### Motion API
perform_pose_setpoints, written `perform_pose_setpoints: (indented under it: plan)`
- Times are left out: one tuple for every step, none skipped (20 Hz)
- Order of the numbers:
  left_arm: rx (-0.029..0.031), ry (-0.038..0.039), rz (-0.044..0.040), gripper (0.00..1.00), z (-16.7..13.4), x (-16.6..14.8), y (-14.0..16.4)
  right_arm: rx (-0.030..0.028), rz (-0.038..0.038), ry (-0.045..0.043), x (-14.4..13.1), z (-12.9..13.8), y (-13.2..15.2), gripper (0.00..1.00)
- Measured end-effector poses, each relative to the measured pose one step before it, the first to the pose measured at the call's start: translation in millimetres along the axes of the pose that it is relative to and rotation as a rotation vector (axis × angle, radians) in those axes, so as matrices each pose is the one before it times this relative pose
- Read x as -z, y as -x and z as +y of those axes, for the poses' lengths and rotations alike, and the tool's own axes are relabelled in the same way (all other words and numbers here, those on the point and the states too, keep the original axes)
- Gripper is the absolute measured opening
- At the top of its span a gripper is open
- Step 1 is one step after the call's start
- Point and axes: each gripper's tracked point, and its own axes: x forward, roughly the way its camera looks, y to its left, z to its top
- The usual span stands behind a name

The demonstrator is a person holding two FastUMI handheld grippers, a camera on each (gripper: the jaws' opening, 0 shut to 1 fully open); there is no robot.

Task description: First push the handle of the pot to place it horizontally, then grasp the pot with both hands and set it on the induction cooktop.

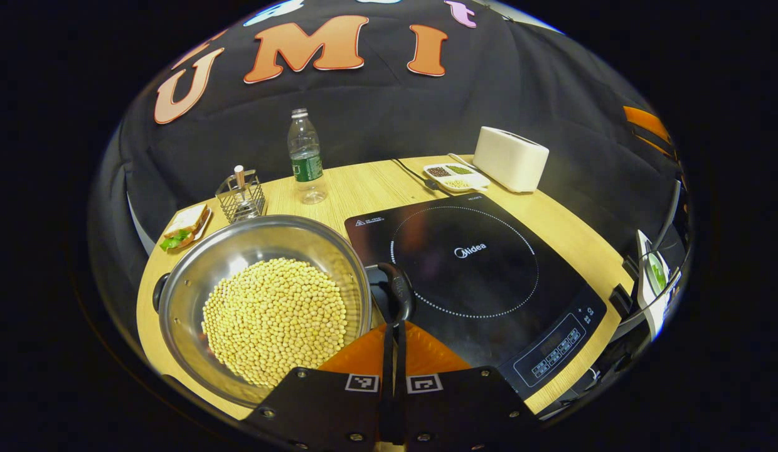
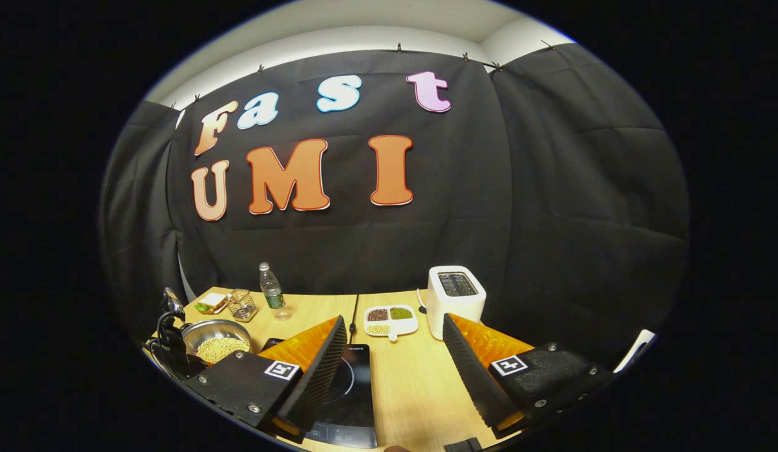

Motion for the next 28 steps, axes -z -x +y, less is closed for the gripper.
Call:
perform_pose_setpoints:
  plan:
    - [0.0022,-0.00096,-0.00069,0.01,-0.44,-1.18,-0.67,0.00392,-0.00287,0.00151,-1.1,-1.17,-0.55,0.95]
    - [0.00167,-0.00178,-0.0014,0.01,0.32,-2.5,-1.75,-0.0025,0.00081,-0.00405,-0.42,1.34,0.47,0.95]
    - [0.001,-0.00233,-0.00237,0.01,-0.96,-0.43,-1.04,-0.00232,0.00135,-0.00499,-0.68,1.7,0.58,0.95]
    - [0.00056,-0.00314,-0.00339,0.05,0.2,-1.82,-1.81,0.00259,0.00049,-0.00165,0.47,-1.03,-1.02,0.95]
    - [0.00158,-0.00273,-0.00385,0.06,-0.38,-1.06,-1.0,0.00701,0.00041,0.00337,-0.51,-0.52,-1.1,0.95]
    - [0.00233,-0.00212,-0.00442,0.05,0.25,-1.8,-1.36,0.00522,0.00052,0.00571,0.42,-0.28,-0.37,0.95]
    - [0.0026,-0.00134,-0.00548,0.05,0.43,-1.51,-2.26,0.00268,0.00034,0.00439,-0.32,0.85,0.1,0.95]
    - [0.00156,0.00152,-0.00792,0.01,-0.12,-2.55,-1.92,0.0013,-0.00051,0.00164,-0.92,0.45,0.97,0.95]
    - [0.00046,0.00528,-0.01042,0.01,0.31,-2.14,-0.94,-0.00027,-0.00108,-0.00027,-0.79,1.1,0.03,0.95]
    - [0.00039,0.00201,-0.00913,0.01,-0.14,-3.67,-0.48,-0.00051,-0.00104,-0.00096,-0.7,1.73,-0.28,0.95]
    - [-0.0077,0.00202,-0.00641,0.01,2.76,-3.11,0.01,0.00032,0.00017,0.00074,-0.69,1.44,-0.53,0.95]
    - [-0.01586,-0.00549,-0.01605,0.01,3.31,-5.63,2.35,0.00155,-0.0003,0.00003,-0.75,0.68,-0.04,0.95]
    - [-0.01125,-0.00771,-0.03066,0.02,2.08,-10.18,3.87,-0.00027,-0.00107,-0.00036,-0.95,2.06,-0.16,0.95]
    - [-0.00224,-0.00771,-0.03369,0.02,0.03,-12.71,7.02,-0.00069,-0.00126,0.00116,-1.33,2.09,1.71,0.95]
    - [0.004,-0.00287,-0.03412,0.02,-1.54,-10.91,9.63,0.00045,-0.00377,0.00323,-2.11,1.94,1.07,0.95]
    - [0.00669,0.00276,-0.03445,0.02,-0.62,-11.64,10.27,0.00042,-0.00481,0.0032,-1.46,2.05,0.93,0.95]
    - [0.00316,0.00169,-0.03434,0.02,0.69,-12.31,11.86,-0.0013,-0.0053,0.00044,-2.56,2.64,1.13,0.95]
    - [-0.00408,-0.00184,-0.03801,0.02,3.73,-14.2,12.14,-0.00424,-0.00594,-0.00143,-2.12,4.54,1.65,0.95]
    - [-0.00877,-0.00607,-0.04,0.01,5.27,-13.52,11.89,-0.00479,-0.00474,-0.0006,-2.46,4.56,3.04,0.95]
    - [-0.01321,-0.00693,-0.04206,0.02,6.93,-13.87,12.16,-0.00459,-0.00494,0.00189,-1.02,4.5,1.27,0.95]
    - [-0.01498,-0.00544,-0.03973,0.02,8.07,-13.4,11.98,-0.00407,-0.00495,0.00401,-1.97,5.01,2.42,0.95]
    - [-0.02466,-0.00144,-0.03263,0.02,9.93,-11.26,12.38,-0.00464,-0.00596,0.00496,-2.07,4.99,2.09,0.95]
    - [-0.03167,-0.00253,-0.02428,0.02,12.45,-8.91,13.25,-0.0045,-0.00693,0.00459,-2.82,5.64,2.6,0.95]
    - [-0.02631,-0.00191,-0.02833,0.01,13.03,-9.35,10.87,-0.00417,-0.0069,0.0027,-2.95,6.23,1.95,0.95]
    - [-0.0255,-0.00202,-0.02832,0.01,12.55,-8.46,6.68,-0.00675,-0.0077,0.00138,-3.43,6.77,2.38,0.95]
    - [-0.02761,-0.00402,-0.02199,0.02,14.31,-8.44,9.08,-0.00666,-0.00777,0.0017,-3.46,7.21,1.79,0.95]
    - [-0.03196,-0.00192,-0.01465,0.01,16.18,-4.07,9.02,-0.00562,-0.00716,0.00267,-2.87,7.86,1.51,0.95]
    - [-0.04446,0.00676,0.00063,0.01,17.08,-1.03,8.37,-0.00814,-0.00726,0.00226,-2.43,8.37,1.72,0.95]
